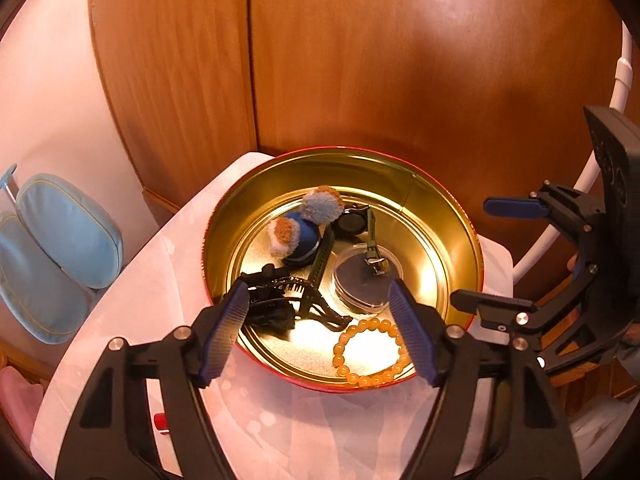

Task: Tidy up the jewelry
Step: 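Open the left gripper to drop the clip and withdraw, then reach the right gripper to the silver lipstick tube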

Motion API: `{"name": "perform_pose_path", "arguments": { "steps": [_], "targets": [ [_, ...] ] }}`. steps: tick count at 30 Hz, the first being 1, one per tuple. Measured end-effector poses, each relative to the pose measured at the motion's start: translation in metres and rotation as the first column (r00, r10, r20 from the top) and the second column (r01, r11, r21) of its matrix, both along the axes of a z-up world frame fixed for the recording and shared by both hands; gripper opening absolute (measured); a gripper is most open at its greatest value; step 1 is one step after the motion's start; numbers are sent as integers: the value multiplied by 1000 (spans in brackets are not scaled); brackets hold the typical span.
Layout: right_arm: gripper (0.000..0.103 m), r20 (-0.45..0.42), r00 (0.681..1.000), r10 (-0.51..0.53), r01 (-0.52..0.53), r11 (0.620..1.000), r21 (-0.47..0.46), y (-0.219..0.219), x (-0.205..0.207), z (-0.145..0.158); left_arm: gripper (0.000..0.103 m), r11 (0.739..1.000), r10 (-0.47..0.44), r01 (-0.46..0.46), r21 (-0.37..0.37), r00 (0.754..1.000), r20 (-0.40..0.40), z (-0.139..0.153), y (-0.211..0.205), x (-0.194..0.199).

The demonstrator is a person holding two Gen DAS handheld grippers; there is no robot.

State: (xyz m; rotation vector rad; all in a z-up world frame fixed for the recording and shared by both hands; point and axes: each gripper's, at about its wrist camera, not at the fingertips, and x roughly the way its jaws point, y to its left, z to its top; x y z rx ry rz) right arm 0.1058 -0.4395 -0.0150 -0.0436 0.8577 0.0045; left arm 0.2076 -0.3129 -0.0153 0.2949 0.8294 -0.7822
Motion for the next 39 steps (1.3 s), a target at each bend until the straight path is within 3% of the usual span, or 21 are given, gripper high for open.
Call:
{"name": "perform_pose_path", "arguments": {
  "steps": [2, 6, 9, 13, 17, 20, 22, 28, 33, 39],
  "targets": [
    [97, 0, 1000, 31, -31, 1000, -3, 12, 1, 1, 86, 999, 41, -41, -7, 999, -19, 2, 17, -1],
    [97, 1, 995, 103, -103, 995, 2, 41, 6, 3, 92, 989, 145, -145, -8, 989, -13, 3, 65, -8],
    [98, 1, 985, 173, -173, 985, 9, 68, 10, 3, 92, 969, 248, -248, 1, 968, -38, -1, 113, -15],
    [98, -2, 962, 273, -273, 962, 19, 111, 17, 1, 92, 922, 386, -384, 46, 920, -64, -14, 180, -33],
    [98, -11, 927, 375, -374, 926, 42, 158, 24, -3, 92, 854, 518, -509, 105, 852, -81, -29, 240, -52],
    [98, -31, 898, 440, -438, 898, 53, 193, 29, -11, 92, 809, 584, -571, 138, 808, -78, -36, 277, -65],
    [98, -47, 880, 472, -468, 881, 71, 211, 34, -17, 92, 793, 605, -591, 149, 793, -73, -39, 293, -72],
    [98, -107, 848, 518, -511, 855, 89, 258, 48, -43, 92, 792, 607, -594, 143, 791, -75, -51, 323, -81],
    [98, -140, 833, 535, -532, 845, 62, 297, 69, -65, 92, 791, 609, -609, 63, 774, -172, -65, 343, -76],
    [98, -174, 824, 539, -543, 839, 31, 332, 99, -88, 92, 804, 594, -590, 78, 788, -158, -79, 352, -67]
  ]
}}
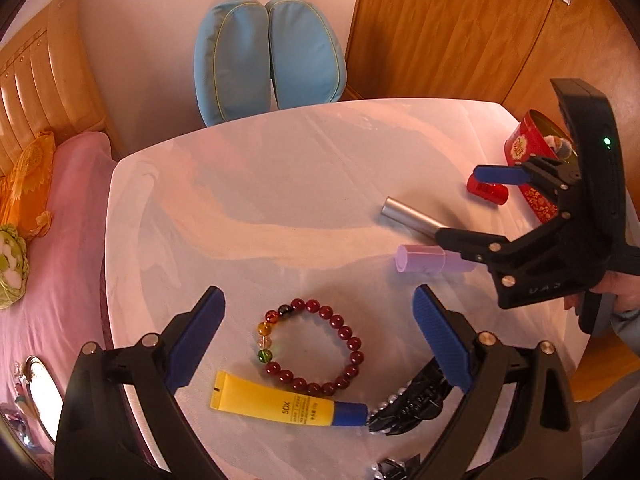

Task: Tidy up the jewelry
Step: 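Reach the right gripper to the silver lipstick tube, then grasp the silver lipstick tube with the right gripper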

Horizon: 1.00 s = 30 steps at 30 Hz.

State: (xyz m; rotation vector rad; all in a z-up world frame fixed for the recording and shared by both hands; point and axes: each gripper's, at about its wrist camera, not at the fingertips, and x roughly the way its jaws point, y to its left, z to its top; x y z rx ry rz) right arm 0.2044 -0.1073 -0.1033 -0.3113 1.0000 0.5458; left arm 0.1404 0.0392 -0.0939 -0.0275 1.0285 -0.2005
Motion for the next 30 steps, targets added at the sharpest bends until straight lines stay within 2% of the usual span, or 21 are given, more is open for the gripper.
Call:
{"name": "perform_pose_path", "arguments": {
  "steps": [5, 6, 8, 13, 14, 15, 16, 18, 19, 23, 30],
  "targets": [
    [95, -17, 1000, 18, -19, 999, -34, 15, 16, -14, 92, 1000, -16, 16, -24, 1000, -1, -2, 3, 0],
    [87, -23, 1000, 20, -21, 999, -36, 17, 17, -16, 92, 999, -22, 22, -37, 1000, 3, -3, 3, 0],
    [78, -37, 999, 23, -25, 998, -52, 22, 19, -21, 92, 998, -29, 30, -47, 1000, 12, -2, 3, -1],
    [77, -35, 999, 35, -37, 997, -60, 24, 18, -28, 92, 999, -38, 39, -37, 999, 19, -5, -2, -1],
    [71, -39, 998, 42, -44, 998, -54, 24, 17, -28, 92, 998, -39, 40, -41, 999, 19, -5, -2, -1],
    [60, -48, 997, 55, -57, 998, -40, 24, 16, -27, 92, 998, -37, 37, -46, 999, 19, -6, -2, -1],
    [54, -55, 996, 71, -72, 997, -30, 25, 13, -26, 92, 998, -33, 34, -48, 999, 19, -5, -2, -2],
    [25, -58, 994, 95, -97, 995, -30, 29, 9, -24, 92, 998, -26, 27, -50, 1000, 18, -5, -1, -2],
    [22, -59, 993, 100, -103, 994, -37, 31, 8, -23, 92, 998, -22, 23, -50, 1000, 19, -4, 0, -3],
    [19, -67, 993, 98, -99, 995, -9, 28, 3, -15, 92, 999, -13, 14, -46, 1000, 20, 0, 1, -6],
    [19, 8, 1000, 27, -27, 996, 88, -12, -20, 31, 92, 998, -57, 58, -29, 998, 35, 19, -23, -5]
  ]
}}
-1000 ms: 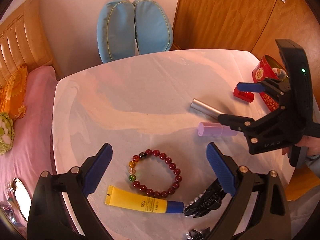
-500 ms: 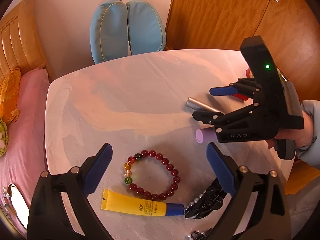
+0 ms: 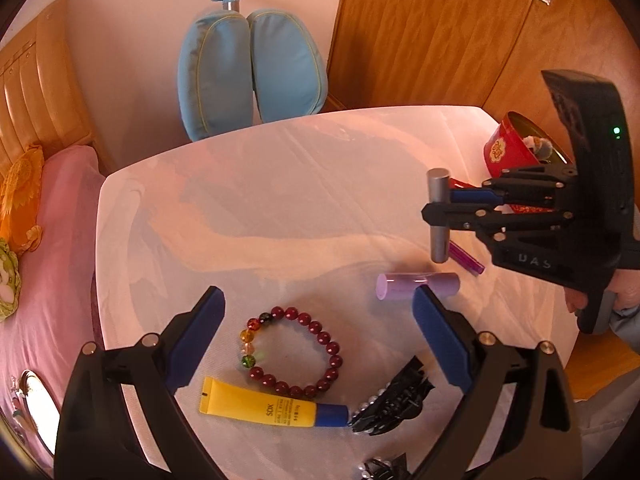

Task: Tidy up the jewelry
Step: 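Grasp the silver lipstick tube with the right gripper, then carry the silver tube with the right gripper into the red tin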

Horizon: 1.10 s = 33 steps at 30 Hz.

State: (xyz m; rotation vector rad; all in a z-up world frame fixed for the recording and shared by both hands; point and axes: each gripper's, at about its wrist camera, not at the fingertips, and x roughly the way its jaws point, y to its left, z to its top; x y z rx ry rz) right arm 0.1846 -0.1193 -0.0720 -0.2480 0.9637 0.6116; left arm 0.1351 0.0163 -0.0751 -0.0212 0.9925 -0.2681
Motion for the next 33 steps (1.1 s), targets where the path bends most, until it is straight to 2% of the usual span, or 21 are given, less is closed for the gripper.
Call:
{"name": "perform_pose_path", "arguments": {
  "steps": [6, 12, 15, 18, 22, 26, 29, 33],
  "targets": [
    [19, 69, 987, -142, 136, 987, 89, -82, -30, 45, 92, 994, -108, 108, 2, 993, 41, 23, -61, 11],
    [19, 135, 948, -287, 264, 950, 166, -180, -56, 77, 92, 981, -190, 193, -20, 978, 85, 52, -133, 27],
    [19, 153, 927, -341, 315, 933, 171, -235, -63, 84, 92, 975, -220, 222, -13, 971, 99, 59, -171, 33],
    [19, 141, 921, -363, 345, 928, 138, -277, -61, 78, 92, 972, -234, 236, -6, 966, 109, 62, -209, 39],
    [19, 81, 944, -319, 314, 947, 66, -302, -53, 58, 92, 969, -243, 247, -25, 964, 106, 61, -243, 43],
    [19, -13, 964, -265, 266, 963, 39, -307, -39, 35, 92, 955, -298, 296, 30, 949, 100, 57, -263, 42],
    [19, -84, 967, -240, 245, 968, 50, -306, -26, 23, 92, 936, -351, 346, 59, 930, 106, 54, -270, 46],
    [19, -155, 966, -207, 209, 978, -6, -294, -10, 4, 92, 925, -377, 369, 88, 921, 100, 46, -272, 56]
  ]
}}
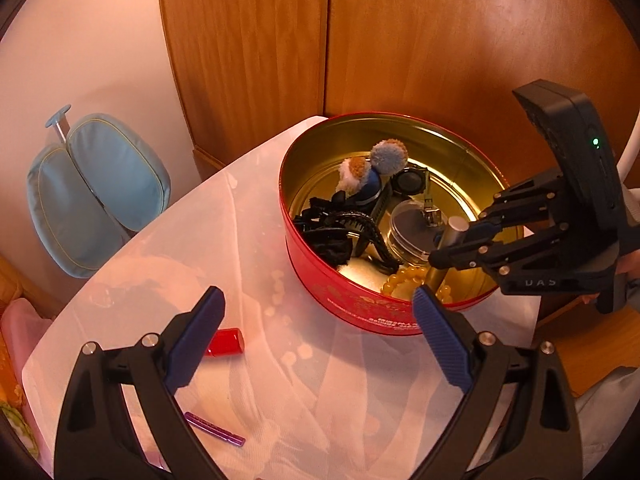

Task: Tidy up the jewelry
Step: 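Carry the silver tube with the right gripper into the red tin, then lower the silver tube into the tin and open the right gripper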

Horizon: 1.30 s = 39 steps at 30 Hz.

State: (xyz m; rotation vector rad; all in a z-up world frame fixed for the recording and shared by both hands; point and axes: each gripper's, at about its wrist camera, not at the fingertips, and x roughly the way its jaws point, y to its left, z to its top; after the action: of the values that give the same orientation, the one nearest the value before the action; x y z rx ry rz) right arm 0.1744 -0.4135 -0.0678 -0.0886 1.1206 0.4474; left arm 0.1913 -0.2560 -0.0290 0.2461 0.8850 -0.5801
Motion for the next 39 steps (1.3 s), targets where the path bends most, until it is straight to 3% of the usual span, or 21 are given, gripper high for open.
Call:
{"name": "perform_pose_path", "arguments": {
  "steps": [11, 20, 28, 31, 33, 37, 39],
  "targets": [
    [19, -104, 989, 105, -115, 988, -100, 48, 39, -21, 92, 994, 90, -92, -62, 995, -39, -19, 43, 21],
    [19, -202, 976, 84, -91, 996, -22, 51, 69, -28, 92, 987, 148, -151, -63, 988, -53, -28, 66, 21],
    [19, -202, 976, 87, -91, 996, -12, 53, 74, -25, 92, 983, 172, -175, -58, 983, -58, -29, 73, 17],
    [28, -208, 976, 65, -70, 997, -13, 49, 73, -27, 92, 982, 175, -178, -55, 983, -57, -28, 71, 16],
    [44, -208, 977, 54, -57, 998, -8, 48, 76, -28, 92, 982, 175, -178, -58, 983, -55, -26, 71, 15],
    [49, -194, 979, 61, -64, 998, -9, 49, 72, -24, 92, 983, 174, -176, -51, 984, -45, -23, 68, 12],
    [58, -184, 982, 46, -51, 998, -23, 49, 71, -20, 92, 983, 179, -180, -46, 983, -40, -20, 67, 10]
  ]
}}
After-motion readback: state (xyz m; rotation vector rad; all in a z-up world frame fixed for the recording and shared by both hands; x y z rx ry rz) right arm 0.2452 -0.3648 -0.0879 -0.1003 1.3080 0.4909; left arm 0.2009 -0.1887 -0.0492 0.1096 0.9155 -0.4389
